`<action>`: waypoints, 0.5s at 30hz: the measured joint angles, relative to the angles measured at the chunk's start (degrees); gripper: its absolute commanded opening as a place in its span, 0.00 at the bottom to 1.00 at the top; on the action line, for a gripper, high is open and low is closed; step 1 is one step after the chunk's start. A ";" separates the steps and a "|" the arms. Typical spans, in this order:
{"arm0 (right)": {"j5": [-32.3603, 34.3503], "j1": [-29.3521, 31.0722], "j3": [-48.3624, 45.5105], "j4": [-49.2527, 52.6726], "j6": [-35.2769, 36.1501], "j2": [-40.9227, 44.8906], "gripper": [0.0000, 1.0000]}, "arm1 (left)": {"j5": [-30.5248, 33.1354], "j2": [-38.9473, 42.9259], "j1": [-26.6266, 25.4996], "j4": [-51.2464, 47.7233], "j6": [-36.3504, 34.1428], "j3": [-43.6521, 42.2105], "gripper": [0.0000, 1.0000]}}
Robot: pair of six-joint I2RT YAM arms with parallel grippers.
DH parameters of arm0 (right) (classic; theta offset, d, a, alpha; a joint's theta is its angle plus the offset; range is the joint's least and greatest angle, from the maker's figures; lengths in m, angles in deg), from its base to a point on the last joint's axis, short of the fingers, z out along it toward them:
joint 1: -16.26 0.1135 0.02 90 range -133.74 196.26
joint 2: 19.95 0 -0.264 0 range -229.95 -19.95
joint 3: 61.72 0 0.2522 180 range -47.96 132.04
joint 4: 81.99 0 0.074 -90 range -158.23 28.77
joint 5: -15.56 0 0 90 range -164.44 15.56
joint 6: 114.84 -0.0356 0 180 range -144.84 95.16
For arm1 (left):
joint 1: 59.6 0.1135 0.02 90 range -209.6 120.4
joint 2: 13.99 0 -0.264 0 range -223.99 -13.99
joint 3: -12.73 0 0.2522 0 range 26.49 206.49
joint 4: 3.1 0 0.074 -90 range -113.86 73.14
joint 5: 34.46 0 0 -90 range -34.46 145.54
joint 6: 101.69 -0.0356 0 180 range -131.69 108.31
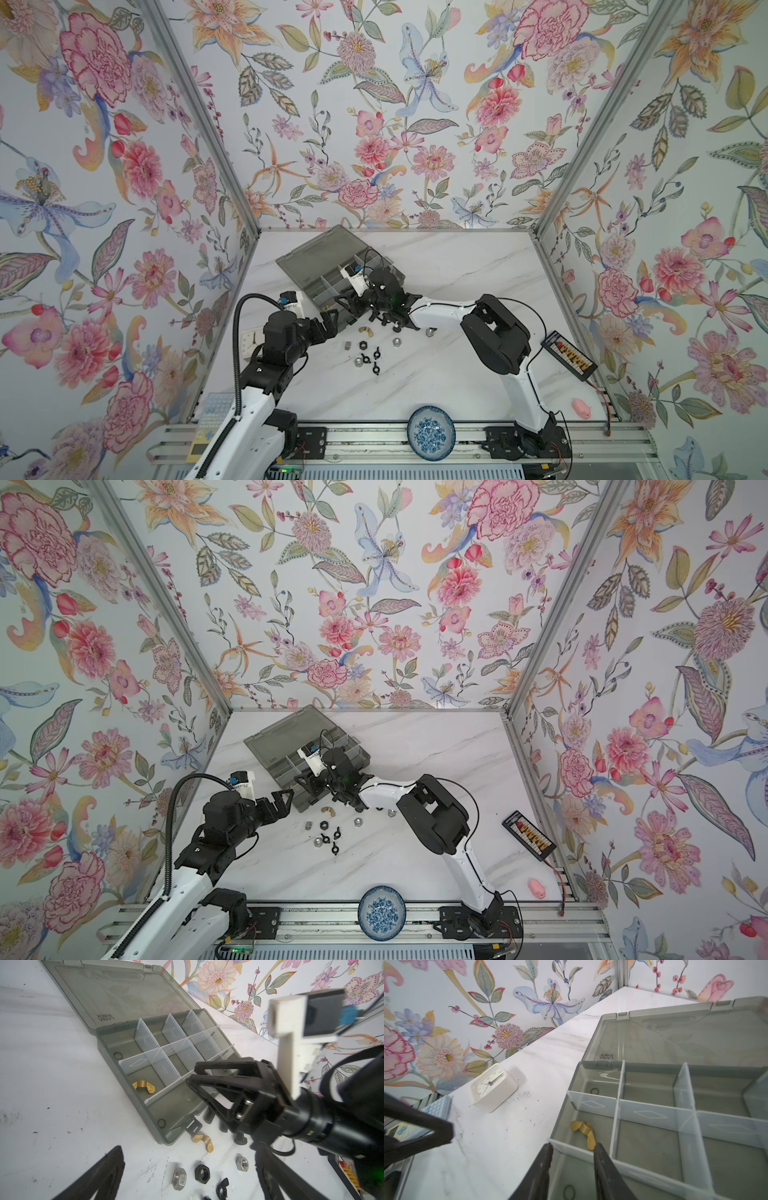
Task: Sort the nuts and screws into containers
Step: 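Open the right gripper to drop the wing nut into the compartment, then move the right gripper back to the pile and grasp another brass wing nut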
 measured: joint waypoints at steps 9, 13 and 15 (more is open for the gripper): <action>-1.66 1.03 -9.51 10.88 6.95 16.81 0.49 | -1.29 -0.70 0.00 0.04 -0.07 0.00 0.99; -0.04 2.10 -11.23 18.62 9.99 19.06 0.52 | -1.46 -0.92 0.00 0.07 0.00 -0.07 0.99; 1.31 2.62 -13.05 21.07 11.54 19.82 0.52 | -1.46 -0.85 0.00 0.09 0.02 -0.35 0.99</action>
